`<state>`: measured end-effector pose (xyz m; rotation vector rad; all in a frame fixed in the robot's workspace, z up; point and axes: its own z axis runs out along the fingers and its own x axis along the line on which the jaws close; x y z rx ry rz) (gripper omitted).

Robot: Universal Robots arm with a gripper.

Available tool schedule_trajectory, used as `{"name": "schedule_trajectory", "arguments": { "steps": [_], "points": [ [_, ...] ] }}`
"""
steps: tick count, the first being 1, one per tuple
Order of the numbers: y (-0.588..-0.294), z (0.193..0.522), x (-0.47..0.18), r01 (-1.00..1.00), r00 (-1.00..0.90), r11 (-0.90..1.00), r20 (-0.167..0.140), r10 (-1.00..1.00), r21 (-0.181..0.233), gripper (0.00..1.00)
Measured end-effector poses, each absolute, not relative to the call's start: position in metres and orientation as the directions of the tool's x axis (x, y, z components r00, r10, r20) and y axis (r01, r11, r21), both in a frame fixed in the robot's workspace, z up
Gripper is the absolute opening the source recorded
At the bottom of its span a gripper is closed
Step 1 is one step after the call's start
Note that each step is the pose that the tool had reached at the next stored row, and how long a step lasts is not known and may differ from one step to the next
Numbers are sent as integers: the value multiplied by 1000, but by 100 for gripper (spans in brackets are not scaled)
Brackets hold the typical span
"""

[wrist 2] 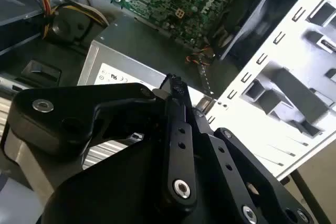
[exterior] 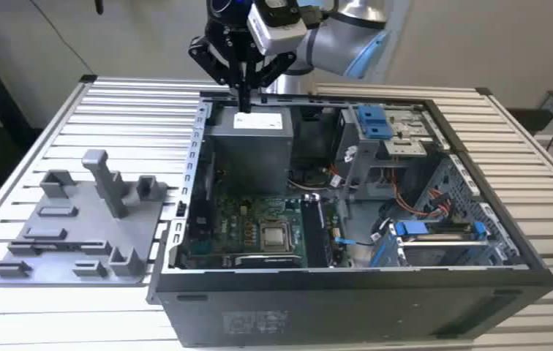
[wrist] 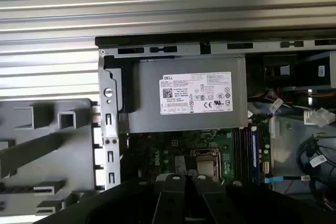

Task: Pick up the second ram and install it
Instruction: 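Reach for the second ram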

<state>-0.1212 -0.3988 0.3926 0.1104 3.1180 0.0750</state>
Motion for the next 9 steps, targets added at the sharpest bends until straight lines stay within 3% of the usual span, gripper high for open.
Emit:
{"name": "schedule_trajectory", "arguments": {
  "steps": [9],
  "points": [
    [-399, 393, -121, 70, -997, 996, -19, 71, 49, 11]
  ]
}}
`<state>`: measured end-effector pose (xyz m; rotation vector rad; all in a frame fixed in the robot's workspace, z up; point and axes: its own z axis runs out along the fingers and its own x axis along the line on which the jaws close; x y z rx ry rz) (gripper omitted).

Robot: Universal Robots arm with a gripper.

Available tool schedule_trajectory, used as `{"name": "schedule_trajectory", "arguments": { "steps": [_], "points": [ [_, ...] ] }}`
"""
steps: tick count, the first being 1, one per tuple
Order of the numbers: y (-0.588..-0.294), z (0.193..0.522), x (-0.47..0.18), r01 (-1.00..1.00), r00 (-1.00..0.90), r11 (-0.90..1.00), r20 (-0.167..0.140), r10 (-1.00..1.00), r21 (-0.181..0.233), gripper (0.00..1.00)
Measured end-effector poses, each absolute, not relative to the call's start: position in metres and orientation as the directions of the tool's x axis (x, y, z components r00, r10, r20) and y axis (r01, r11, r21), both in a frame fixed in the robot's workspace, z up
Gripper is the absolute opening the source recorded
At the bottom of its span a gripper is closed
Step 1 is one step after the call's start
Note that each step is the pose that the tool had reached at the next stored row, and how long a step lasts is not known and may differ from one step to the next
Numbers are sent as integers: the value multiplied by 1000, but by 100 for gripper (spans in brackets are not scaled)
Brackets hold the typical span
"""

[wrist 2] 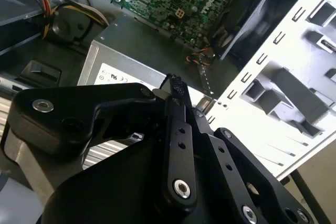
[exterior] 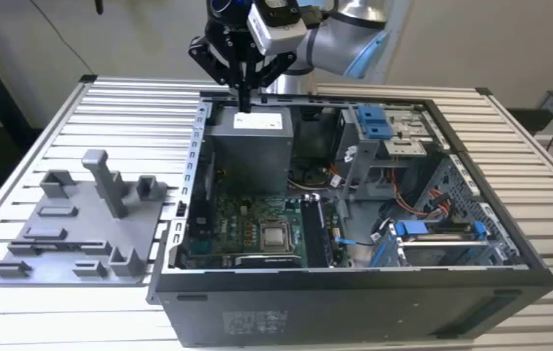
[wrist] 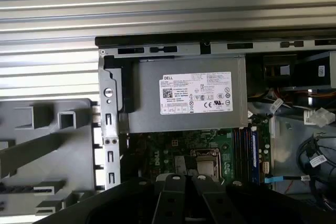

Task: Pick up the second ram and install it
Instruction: 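Reach for the second ram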

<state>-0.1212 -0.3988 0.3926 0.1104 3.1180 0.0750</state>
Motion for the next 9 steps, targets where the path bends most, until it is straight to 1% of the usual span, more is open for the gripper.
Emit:
{"name": "schedule_trajectory", "arguments": {
  "steps": [9],
  "points": [
    [-399, 393, -128, 70, -997, 996, -19, 71, 49, 11]
  ]
}}
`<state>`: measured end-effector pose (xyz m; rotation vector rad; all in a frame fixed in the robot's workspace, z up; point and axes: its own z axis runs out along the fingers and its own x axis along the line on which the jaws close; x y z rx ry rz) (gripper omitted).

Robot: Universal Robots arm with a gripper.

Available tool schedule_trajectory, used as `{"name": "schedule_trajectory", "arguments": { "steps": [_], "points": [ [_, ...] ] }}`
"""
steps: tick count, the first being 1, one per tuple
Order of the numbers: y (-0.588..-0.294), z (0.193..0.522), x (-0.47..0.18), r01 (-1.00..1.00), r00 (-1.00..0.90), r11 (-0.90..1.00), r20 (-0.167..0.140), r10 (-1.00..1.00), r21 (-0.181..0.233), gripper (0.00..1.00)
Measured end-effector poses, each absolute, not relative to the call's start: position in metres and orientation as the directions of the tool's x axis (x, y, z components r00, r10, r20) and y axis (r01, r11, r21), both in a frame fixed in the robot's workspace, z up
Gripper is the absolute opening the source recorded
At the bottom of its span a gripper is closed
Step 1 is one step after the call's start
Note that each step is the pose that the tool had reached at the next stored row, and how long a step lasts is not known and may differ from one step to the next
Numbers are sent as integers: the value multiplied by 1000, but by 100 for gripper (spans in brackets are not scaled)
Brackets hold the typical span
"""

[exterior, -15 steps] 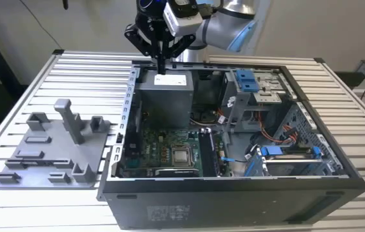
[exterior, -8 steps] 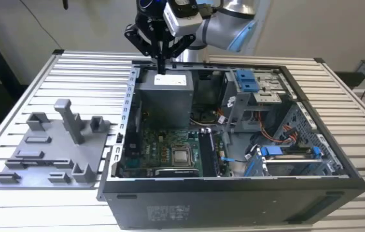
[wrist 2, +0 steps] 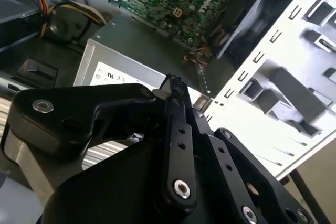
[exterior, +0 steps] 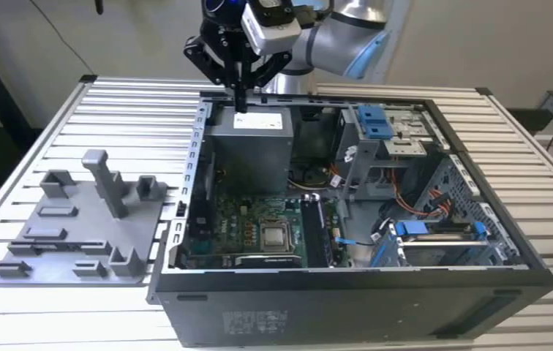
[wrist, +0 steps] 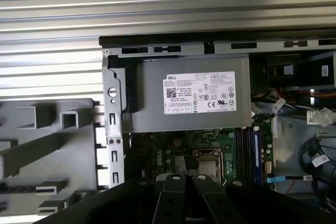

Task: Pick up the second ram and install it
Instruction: 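Reach for the second ram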

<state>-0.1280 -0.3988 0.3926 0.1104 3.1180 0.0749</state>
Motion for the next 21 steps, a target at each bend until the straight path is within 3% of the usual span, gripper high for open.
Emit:
{"name": "schedule_trajectory", "arguments": {
  "steps": [21],
  "points": [
    [-399, 393, -172, 70, -997, 996, 12, 70, 46, 11]
  ]
}}
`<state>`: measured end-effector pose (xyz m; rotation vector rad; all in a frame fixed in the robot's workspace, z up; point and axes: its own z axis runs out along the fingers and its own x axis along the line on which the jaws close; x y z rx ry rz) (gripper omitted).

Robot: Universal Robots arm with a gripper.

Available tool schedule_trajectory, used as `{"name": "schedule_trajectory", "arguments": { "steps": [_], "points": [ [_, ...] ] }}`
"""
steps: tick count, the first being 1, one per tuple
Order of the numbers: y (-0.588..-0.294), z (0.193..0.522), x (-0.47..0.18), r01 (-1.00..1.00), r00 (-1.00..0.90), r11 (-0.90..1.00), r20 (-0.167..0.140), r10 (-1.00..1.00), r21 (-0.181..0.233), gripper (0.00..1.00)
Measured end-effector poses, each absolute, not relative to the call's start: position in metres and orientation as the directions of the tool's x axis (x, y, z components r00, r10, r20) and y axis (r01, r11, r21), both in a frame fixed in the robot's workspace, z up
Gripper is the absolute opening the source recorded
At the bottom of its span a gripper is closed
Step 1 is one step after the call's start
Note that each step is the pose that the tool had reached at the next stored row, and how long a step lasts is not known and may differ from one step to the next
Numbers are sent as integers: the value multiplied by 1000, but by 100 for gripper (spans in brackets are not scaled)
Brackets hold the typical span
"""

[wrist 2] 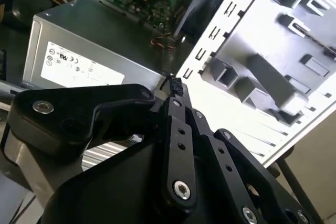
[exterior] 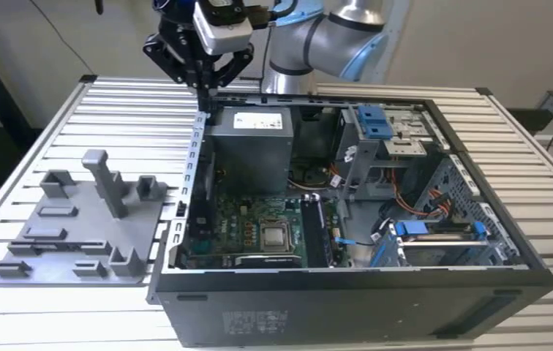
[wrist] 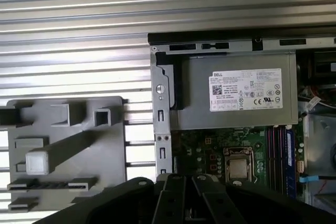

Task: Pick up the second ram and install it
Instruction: 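Reach for the second ram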

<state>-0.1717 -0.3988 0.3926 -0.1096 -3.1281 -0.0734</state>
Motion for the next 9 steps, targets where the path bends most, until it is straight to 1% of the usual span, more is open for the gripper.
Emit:
{"name": "schedule_trajectory", "arguments": {
  "steps": [9],
  "points": [
    [-399, 392, -199, 70, -998, 996, 12, 69, 47, 11]
  ]
}}
